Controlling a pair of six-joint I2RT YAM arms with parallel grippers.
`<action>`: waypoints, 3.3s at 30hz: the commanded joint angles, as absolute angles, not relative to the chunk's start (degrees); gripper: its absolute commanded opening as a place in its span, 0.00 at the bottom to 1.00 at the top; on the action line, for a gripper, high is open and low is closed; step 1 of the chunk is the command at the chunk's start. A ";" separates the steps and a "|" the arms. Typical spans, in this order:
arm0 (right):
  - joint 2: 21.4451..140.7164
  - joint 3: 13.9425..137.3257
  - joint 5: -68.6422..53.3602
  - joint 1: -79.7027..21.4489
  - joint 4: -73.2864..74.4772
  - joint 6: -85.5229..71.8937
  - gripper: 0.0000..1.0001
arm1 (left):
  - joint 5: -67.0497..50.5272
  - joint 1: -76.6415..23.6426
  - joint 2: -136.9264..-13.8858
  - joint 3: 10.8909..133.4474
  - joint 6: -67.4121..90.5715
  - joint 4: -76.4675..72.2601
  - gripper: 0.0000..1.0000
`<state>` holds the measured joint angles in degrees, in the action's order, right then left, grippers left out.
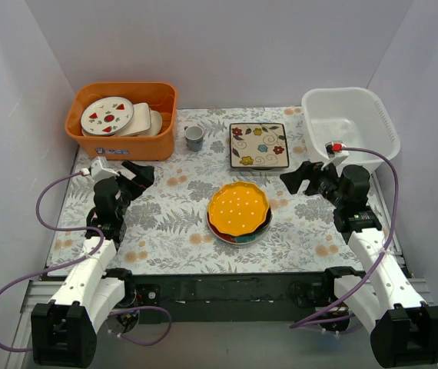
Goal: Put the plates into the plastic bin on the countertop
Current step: Pick up the plate at the center of the board.
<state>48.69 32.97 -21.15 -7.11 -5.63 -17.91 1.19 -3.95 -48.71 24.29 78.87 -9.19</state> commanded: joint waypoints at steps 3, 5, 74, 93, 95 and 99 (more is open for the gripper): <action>47.72 33.05 -22.76 -7.03 -5.10 -18.37 0.98 | 0.44 -4.04 -47.73 25.67 78.84 -7.38 0.98; 47.73 33.05 -24.34 -7.03 -5.01 -17.93 0.98 | 1.57 -4.04 -47.55 25.40 78.93 -6.95 0.98; 69.96 44.30 -37.26 -11.42 10.02 -15.91 0.73 | -28.21 -25.22 -81.03 38.84 74.35 -2.37 0.63; 69.35 43.07 -38.06 -11.43 10.02 -15.91 0.72 | -28.65 -29.27 -88.41 38.23 76.64 -9.05 0.49; 69.35 43.07 -38.14 -11.34 10.02 -15.82 0.72 | -29.00 -29.53 -88.86 37.88 76.99 -9.67 0.47; 69.35 43.15 -38.32 -11.43 10.02 -16.08 0.72 | -29.27 -30.23 -89.38 37.62 77.43 -11.51 0.43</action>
